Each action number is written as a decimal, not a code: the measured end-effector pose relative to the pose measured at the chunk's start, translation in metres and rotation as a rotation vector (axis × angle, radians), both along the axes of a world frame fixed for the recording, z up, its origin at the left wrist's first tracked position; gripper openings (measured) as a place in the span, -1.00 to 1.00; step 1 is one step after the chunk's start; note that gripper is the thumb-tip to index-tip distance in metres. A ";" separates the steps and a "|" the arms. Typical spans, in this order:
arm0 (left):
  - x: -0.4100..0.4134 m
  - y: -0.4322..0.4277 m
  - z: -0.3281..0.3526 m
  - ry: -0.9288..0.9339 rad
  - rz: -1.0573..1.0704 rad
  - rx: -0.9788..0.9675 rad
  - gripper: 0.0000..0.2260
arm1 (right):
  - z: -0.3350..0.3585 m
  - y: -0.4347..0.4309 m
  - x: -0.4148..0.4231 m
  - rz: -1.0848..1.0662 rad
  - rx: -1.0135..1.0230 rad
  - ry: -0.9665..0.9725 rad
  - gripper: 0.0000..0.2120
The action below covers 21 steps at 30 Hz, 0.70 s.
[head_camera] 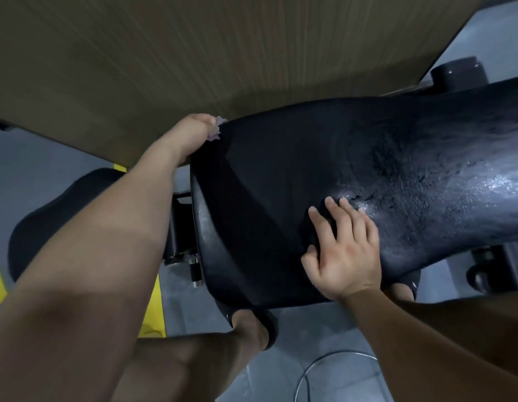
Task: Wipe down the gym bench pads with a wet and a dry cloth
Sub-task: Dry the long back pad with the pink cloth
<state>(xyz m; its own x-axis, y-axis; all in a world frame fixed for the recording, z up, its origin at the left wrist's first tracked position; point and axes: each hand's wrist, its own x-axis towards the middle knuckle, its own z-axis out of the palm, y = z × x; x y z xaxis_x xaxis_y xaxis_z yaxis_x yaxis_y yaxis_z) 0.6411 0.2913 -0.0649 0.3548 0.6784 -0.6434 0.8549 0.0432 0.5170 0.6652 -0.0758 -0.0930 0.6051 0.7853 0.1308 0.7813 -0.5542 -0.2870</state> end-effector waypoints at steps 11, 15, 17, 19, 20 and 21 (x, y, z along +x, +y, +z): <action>0.083 -0.050 0.009 -0.028 -0.811 0.236 -0.56 | 0.002 -0.002 0.002 0.016 -0.053 0.009 -0.32; 0.049 -0.026 0.008 -0.018 -0.866 0.294 -0.59 | 0.002 -0.001 0.002 0.015 -0.042 0.027 -0.34; 0.052 -0.021 0.013 0.061 -0.881 0.283 -0.76 | 0.002 -0.002 0.002 0.013 -0.034 0.029 -0.34; 0.065 -0.024 0.014 0.108 -0.892 0.277 -0.79 | 0.001 -0.002 0.002 0.012 -0.019 0.034 -0.34; 0.073 -0.027 0.013 0.101 -0.898 0.274 -0.78 | 0.001 -0.002 0.002 0.012 -0.015 0.035 -0.34; 0.081 -0.031 0.012 0.080 -0.898 0.269 -0.76 | 0.000 -0.003 0.002 0.012 -0.014 0.037 -0.34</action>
